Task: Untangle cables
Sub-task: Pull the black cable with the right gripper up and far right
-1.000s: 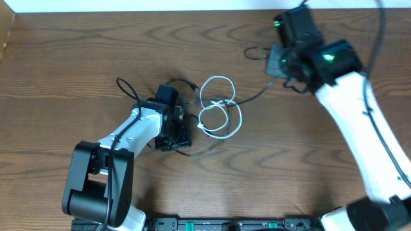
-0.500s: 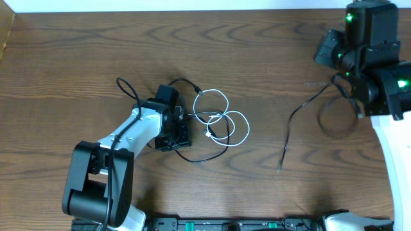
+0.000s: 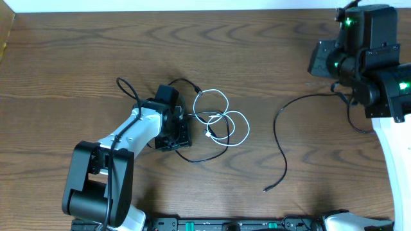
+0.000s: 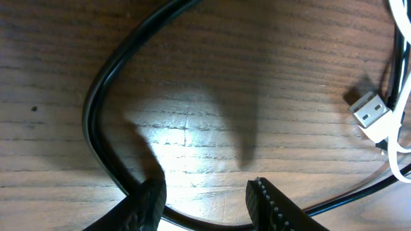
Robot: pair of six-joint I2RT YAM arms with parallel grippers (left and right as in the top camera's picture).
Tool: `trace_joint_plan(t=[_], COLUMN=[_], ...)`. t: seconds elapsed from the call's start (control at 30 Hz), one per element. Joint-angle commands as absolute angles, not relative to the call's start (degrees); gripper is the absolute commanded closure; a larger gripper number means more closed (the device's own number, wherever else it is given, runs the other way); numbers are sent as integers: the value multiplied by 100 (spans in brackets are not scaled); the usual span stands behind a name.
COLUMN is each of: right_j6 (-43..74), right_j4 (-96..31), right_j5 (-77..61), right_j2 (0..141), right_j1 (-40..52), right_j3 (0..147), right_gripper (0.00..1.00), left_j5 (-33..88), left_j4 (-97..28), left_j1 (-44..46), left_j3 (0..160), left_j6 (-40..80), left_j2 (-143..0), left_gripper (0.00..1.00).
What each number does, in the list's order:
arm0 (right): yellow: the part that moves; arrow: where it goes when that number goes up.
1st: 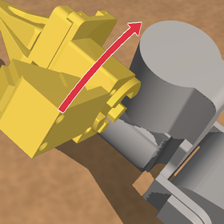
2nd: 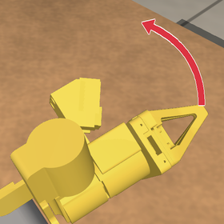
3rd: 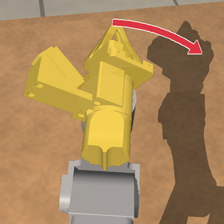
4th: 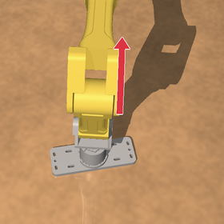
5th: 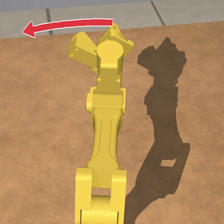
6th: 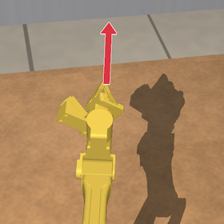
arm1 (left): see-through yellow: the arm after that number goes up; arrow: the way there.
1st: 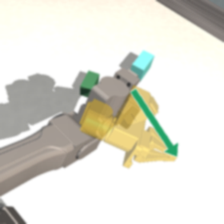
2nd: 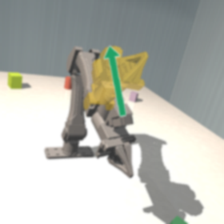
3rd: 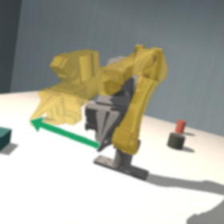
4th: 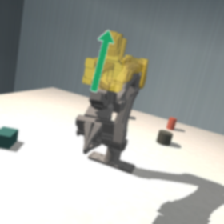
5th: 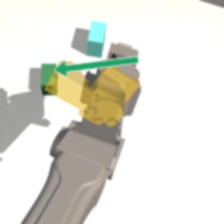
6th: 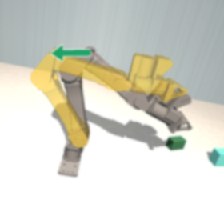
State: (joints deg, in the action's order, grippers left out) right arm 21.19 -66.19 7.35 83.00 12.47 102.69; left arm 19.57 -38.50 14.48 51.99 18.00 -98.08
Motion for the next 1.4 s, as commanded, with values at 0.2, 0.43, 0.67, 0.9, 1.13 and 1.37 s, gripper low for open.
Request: trace_joint_plan(t=[0.2,0.43,0.67,0.9,1.13,1.37], right_j6=[2676,2639,1640,1809,2276,2958], right_j4=[-7089,-7474,-7629,-7767,-7662,-7269], right_j5=[1291,1122,-845,-1111,-1087,-1035], right_j2=[8726,9526,10401,11246,12007,12481], right_j1=[416,-202,-224,40,222,329], right_j3=[10145,10145,10145,10145,10145,10145], right_gripper=[71,71,68,45,40,43], left_j5=[1881,1881,1881,1881,1881,1881], left_j4=[-3850,-3848,-3846,-3850,-3848,-3848], left_j1=[1461,1461,1461,1461,1461,1461], left_j3=[5061,5061,5061,5061,5061,5061], left_j6=[1787,1787,1789,1789,1787,1787], left_j2=[-9848,-9848,-9848,-9848,-9848,-9848], left_gripper=[54,54,54,54,54,54])
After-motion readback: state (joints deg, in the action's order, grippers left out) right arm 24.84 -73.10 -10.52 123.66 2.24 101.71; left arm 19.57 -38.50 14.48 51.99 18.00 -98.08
